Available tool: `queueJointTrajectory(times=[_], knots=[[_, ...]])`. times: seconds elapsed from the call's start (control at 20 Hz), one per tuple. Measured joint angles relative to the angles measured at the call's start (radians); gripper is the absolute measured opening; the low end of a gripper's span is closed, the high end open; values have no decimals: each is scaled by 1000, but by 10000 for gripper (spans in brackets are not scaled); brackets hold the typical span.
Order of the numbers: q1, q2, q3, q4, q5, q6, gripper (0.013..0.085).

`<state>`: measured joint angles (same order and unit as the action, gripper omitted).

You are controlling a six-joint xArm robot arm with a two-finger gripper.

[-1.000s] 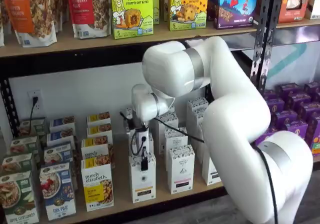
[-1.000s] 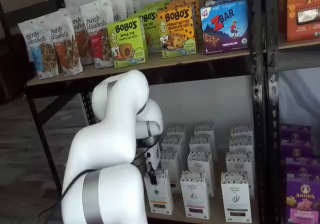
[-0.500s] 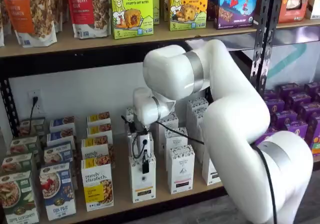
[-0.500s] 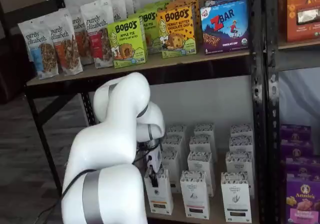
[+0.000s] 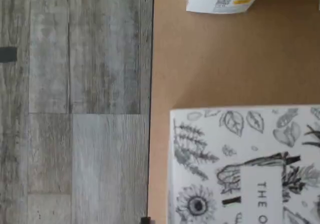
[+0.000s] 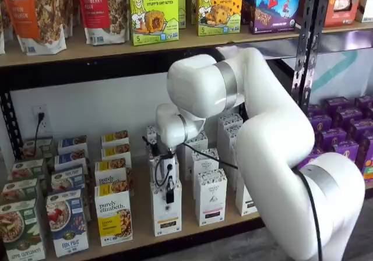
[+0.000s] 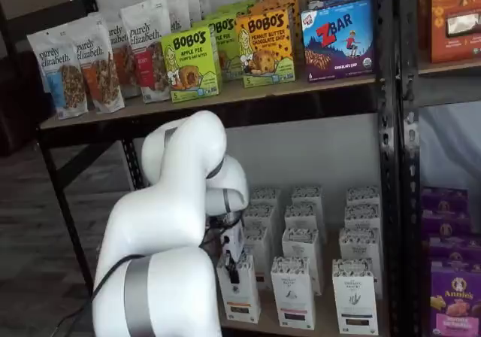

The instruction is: Pick up the white box with a yellow strip in the middle, on the bottom shelf, the fourth box from the left

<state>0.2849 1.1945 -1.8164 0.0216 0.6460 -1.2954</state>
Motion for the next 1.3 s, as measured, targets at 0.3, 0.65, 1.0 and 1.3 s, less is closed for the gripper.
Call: queueJointTrajectory(times=[0.3, 0.65, 1.0, 1.3], knots=[[2, 9, -10, -19, 8, 18, 650], [6, 18, -17, -14, 1, 17, 650], [9, 17, -14, -17, 4, 22, 490], [13, -17, 39, -45, 0, 49, 490]])
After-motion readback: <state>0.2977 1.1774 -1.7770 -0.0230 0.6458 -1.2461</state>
